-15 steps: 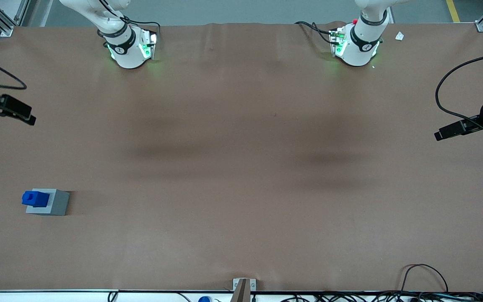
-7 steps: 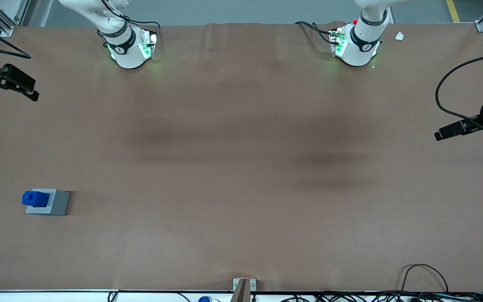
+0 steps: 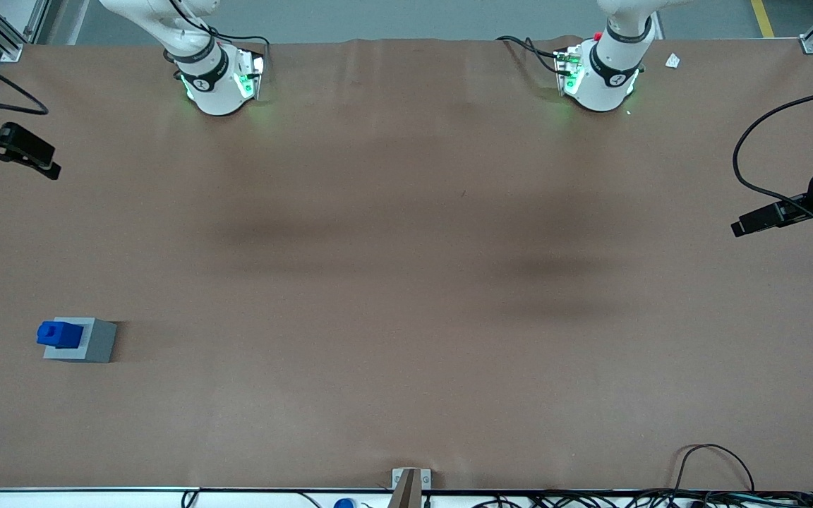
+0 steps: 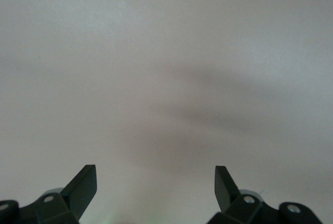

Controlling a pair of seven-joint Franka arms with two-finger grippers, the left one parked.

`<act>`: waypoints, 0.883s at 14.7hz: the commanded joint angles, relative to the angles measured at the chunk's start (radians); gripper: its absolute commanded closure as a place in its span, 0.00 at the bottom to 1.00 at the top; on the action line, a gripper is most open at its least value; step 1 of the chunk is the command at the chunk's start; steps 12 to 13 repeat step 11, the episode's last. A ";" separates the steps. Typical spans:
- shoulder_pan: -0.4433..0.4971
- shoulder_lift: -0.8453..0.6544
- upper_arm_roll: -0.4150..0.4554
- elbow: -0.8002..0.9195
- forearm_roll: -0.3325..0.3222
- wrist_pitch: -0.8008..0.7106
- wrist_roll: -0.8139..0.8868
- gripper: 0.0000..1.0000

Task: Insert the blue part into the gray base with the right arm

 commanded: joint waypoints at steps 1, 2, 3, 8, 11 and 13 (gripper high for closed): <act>-0.034 -0.036 0.016 -0.045 0.005 0.020 -0.002 0.00; -0.038 -0.036 0.014 -0.045 0.005 0.020 -0.003 0.00; -0.043 -0.033 0.013 -0.043 0.005 0.024 -0.011 0.00; -0.038 -0.035 0.013 -0.035 0.004 0.021 -0.002 0.00; -0.035 -0.033 0.013 -0.029 0.004 0.015 -0.008 0.00; -0.035 -0.033 0.013 -0.029 0.004 0.015 -0.008 0.00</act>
